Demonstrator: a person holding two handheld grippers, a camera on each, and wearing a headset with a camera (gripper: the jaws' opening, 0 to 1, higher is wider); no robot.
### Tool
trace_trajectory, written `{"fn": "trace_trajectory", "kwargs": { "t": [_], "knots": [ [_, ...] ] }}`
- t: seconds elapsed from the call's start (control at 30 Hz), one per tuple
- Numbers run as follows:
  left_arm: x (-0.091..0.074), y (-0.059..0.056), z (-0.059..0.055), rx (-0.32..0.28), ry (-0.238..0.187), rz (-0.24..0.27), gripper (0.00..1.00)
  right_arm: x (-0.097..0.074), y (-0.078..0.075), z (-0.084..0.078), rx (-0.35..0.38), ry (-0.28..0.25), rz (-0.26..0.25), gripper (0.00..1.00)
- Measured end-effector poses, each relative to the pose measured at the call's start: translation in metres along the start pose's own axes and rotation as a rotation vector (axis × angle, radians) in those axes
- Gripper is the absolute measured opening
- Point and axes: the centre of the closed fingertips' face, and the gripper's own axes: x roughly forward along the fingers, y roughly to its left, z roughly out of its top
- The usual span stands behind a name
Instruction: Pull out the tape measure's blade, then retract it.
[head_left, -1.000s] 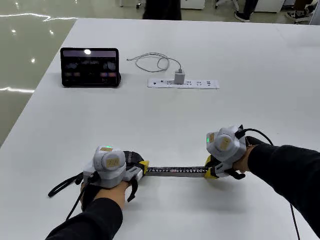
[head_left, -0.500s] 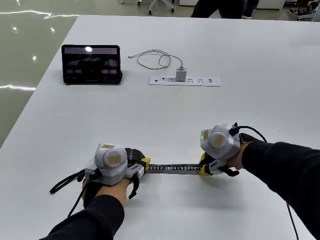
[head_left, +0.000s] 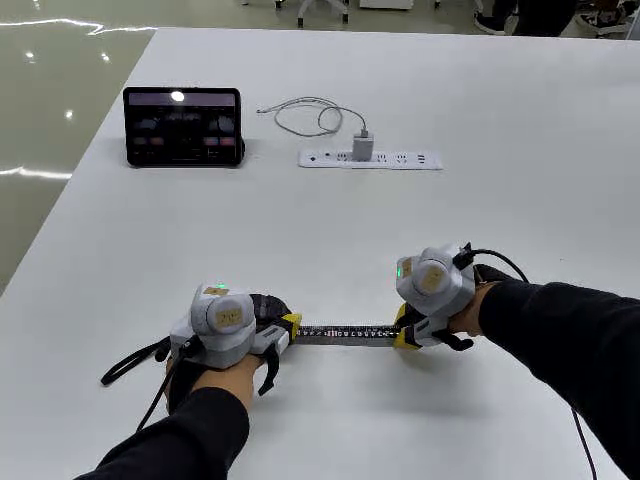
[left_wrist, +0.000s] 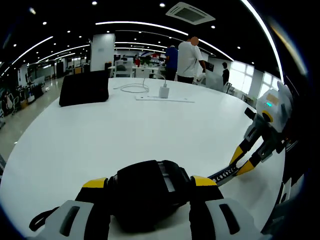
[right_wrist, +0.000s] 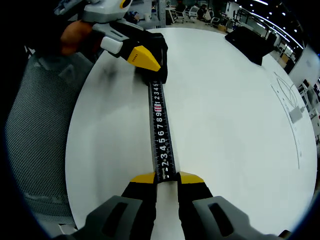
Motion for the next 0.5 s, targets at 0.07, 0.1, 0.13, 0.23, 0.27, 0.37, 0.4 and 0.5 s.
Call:
{"fn": "trace_trajectory", "kwargs": {
  "t": [0.07, 0.1, 0.13, 0.23, 0.27, 0.37, 0.4, 0.5],
  "knots": [
    [0.0000, 0.0000, 0.0000, -0.001, 0.000, 0.000, 0.60, 0.0006, 0.0002, 0.0013, -0.002, 0.000, 0.000, 0.11],
    [0.0000, 0.0000, 0.0001, -0.001, 0.001, 0.000, 0.60, 0.0008, 0.0002, 0.0018, -0.002, 0.000, 0.001, 0.11],
    [-0.0002, -0.0001, 0.0000, -0.001, 0.001, -0.001, 0.60, 0.0011, -0.0002, 0.0025, 0.000, -0.001, 0.000, 0.11],
    [-0.0001, 0.0000, 0.0001, -0.002, 0.001, -0.001, 0.60, 0.0018, -0.0004, 0.0039, 0.004, -0.005, 0.000, 0.11],
    [-0.0002, -0.0001, 0.0001, -0.002, 0.001, -0.001, 0.60, 0.0020, -0.0003, 0.0044, 0.004, -0.007, 0.000, 0.11],
    [-0.0003, -0.0001, 0.0000, -0.005, 0.002, -0.001, 0.60, 0.0029, 0.0000, 0.0063, 0.001, -0.010, -0.001, 0.11],
    [-0.0004, -0.0001, -0.0001, -0.005, 0.002, 0.000, 0.60, 0.0031, 0.0002, 0.0069, 0.002, -0.012, -0.001, 0.11],
    [0.0000, 0.0002, 0.0000, -0.006, 0.003, -0.001, 0.60, 0.0035, 0.0004, 0.0082, 0.001, -0.016, -0.002, 0.11]
  ]
}}
